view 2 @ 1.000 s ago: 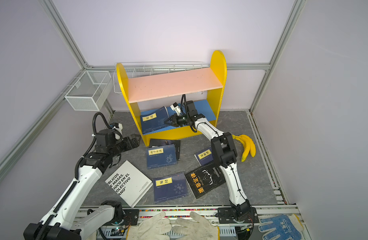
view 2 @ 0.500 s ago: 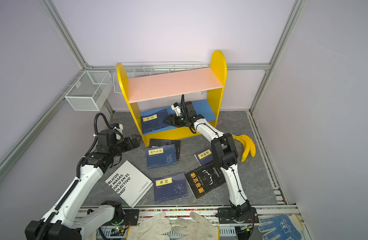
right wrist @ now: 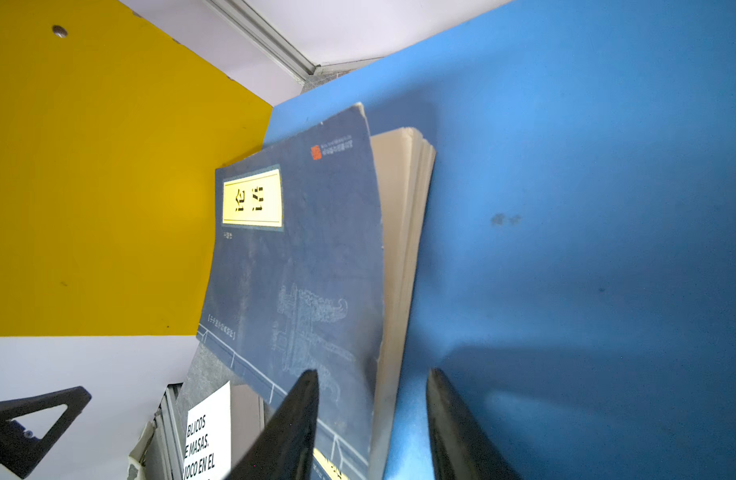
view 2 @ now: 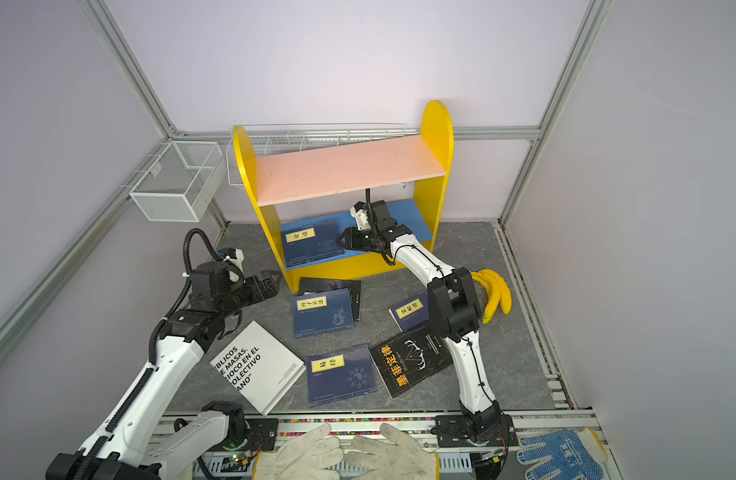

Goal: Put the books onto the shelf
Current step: 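Place the book on the blue shelf with the right gripper while the left arm withdraws, then move both grippers back to the remaining leaning books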

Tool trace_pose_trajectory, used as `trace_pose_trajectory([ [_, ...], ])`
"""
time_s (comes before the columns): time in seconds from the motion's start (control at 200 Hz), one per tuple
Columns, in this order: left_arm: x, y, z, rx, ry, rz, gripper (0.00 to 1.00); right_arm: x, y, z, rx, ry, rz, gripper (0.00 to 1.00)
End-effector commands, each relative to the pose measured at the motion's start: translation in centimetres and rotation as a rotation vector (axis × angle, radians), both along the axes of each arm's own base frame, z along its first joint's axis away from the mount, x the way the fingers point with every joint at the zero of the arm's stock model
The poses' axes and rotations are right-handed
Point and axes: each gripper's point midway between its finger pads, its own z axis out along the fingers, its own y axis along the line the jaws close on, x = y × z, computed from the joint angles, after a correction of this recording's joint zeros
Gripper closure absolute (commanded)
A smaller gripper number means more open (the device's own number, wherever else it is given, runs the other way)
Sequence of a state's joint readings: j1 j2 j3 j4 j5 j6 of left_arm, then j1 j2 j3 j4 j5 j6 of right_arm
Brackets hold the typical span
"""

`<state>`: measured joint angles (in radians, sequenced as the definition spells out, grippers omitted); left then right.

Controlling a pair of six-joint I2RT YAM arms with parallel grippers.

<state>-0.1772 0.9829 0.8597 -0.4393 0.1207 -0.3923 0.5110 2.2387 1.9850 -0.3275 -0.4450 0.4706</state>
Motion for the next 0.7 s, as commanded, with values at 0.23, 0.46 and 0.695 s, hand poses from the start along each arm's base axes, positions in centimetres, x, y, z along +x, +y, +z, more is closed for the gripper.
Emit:
trace_pose_trajectory([
  [0.23,0.0,0.4,-0.8,0.009,0.016,0.017,0.0,-3.0,2.5,-0.4,-0.03,0.018,0.106,0.68],
  [0.46,-0.3,0.3,-1.2,-0.002,0.025,0.013,0.0,-3.3,1.6,1.4,-0.073,-0.04,0.086,0.6],
  [0.695,-1.4,-0.3,-3.1,-0.013,0.072,-0.027,0.0,-4.1,-2.4,6.4,-0.132,-0.173,0.009,0.45],
])
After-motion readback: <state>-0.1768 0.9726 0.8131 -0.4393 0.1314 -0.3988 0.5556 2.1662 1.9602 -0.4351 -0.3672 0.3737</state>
